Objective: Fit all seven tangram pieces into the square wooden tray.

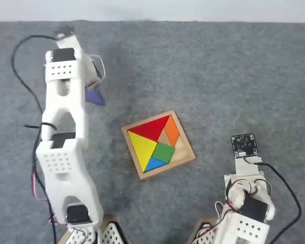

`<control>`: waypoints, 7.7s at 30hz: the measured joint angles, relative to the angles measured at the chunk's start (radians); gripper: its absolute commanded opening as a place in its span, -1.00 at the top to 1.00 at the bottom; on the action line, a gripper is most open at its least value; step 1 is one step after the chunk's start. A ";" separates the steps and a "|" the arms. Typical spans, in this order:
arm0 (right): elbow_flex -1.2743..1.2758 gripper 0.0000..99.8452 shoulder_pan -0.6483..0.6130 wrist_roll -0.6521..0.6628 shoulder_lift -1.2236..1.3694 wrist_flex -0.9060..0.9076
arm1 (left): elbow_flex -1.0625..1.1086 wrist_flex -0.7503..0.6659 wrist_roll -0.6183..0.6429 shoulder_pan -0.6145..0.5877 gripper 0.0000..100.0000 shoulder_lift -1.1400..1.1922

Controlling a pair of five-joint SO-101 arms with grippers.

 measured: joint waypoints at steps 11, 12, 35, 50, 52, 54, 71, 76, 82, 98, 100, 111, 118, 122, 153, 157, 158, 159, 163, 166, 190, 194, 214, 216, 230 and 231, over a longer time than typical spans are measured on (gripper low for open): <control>0.000 0.93 0.000 0.000 0.000 0.000 | -0.044 -0.281 0.170 0.014 0.70 0.247; 0.000 0.93 0.000 0.000 0.000 0.000 | -0.064 -0.264 0.167 0.014 0.71 0.261; 0.000 0.93 0.000 0.000 0.000 0.000 | -0.075 0.261 -0.411 0.064 0.94 0.166; 0.000 0.93 0.000 0.000 0.000 0.000 | -0.020 -0.153 -0.321 0.012 0.94 0.169; 0.000 0.93 0.000 0.000 0.000 0.000 | -0.072 -0.124 -0.321 0.000 0.94 0.241; 0.000 0.93 0.000 0.000 0.000 0.000 | -0.149 -0.064 -0.321 -0.014 0.94 0.308; 0.000 0.93 0.000 0.000 0.000 0.000 | -0.017 0.255 -0.522 0.051 0.96 0.242; 0.000 0.93 0.000 0.000 0.000 0.000 | 0.292 0.250 -0.580 0.071 0.96 0.043; 0.000 0.93 0.000 0.000 0.000 0.000 | 0.695 0.100 -0.684 0.068 0.95 -0.261; 0.000 0.93 0.000 0.000 0.000 0.000 | 1.138 -0.262 -0.674 -0.035 0.42 -0.680; 0.000 0.93 0.000 0.000 0.000 0.000 | 1.138 -0.295 -0.674 -0.035 0.42 -0.617; 0.000 0.93 0.000 0.000 0.000 0.000 | 0.982 -0.269 -0.674 -0.063 0.55 -0.416; 0.000 0.93 0.000 0.000 0.000 0.000 | 0.997 -0.255 -0.672 -0.092 0.57 -0.394; 0.000 0.93 0.000 0.000 0.000 0.000 | 0.997 -0.255 -0.672 -0.091 0.64 -0.394; 0.000 0.93 0.000 0.000 0.000 0.000 | 1.014 -0.324 0.068 -0.015 0.49 -0.649; 0.000 0.93 0.000 0.000 0.000 0.000 | 1.014 -0.334 0.328 -0.069 0.49 -0.545; 0.000 0.93 0.000 0.000 0.000 0.000 | 1.014 -0.338 0.345 -0.080 0.49 -0.522; 0.000 0.93 0.000 0.000 0.000 0.000 | 1.014 -0.339 0.344 -0.086 0.49 -0.506; 0.000 0.93 0.000 0.000 0.000 0.000 | 1.014 -0.339 0.354 -0.100 0.49 -0.491; 0.000 0.93 0.000 0.000 0.000 0.000 | 1.014 -0.341 0.354 -0.100 0.49 -0.483; 0.000 0.93 0.000 0.000 0.000 0.000 | 1.043 -0.420 0.315 -0.060 0.64 -0.439; 0.000 0.93 0.000 0.000 0.000 0.000 | 0.990 -0.385 0.285 -0.060 0.64 -0.396; 0.000 0.93 0.000 0.000 0.000 0.000 | 0.901 -0.305 0.229 -0.060 0.76 -0.316; 0.000 0.93 0.000 0.000 0.000 0.000 | 0.896 -0.307 0.212 -0.051 0.79 -0.316; 0.000 0.93 0.000 0.000 0.000 0.000 | 0.888 -0.302 0.086 -0.048 0.79 -0.334; 0.000 0.93 0.000 0.000 0.000 0.000 | 0.888 -0.302 0.083 -0.048 0.79 -0.334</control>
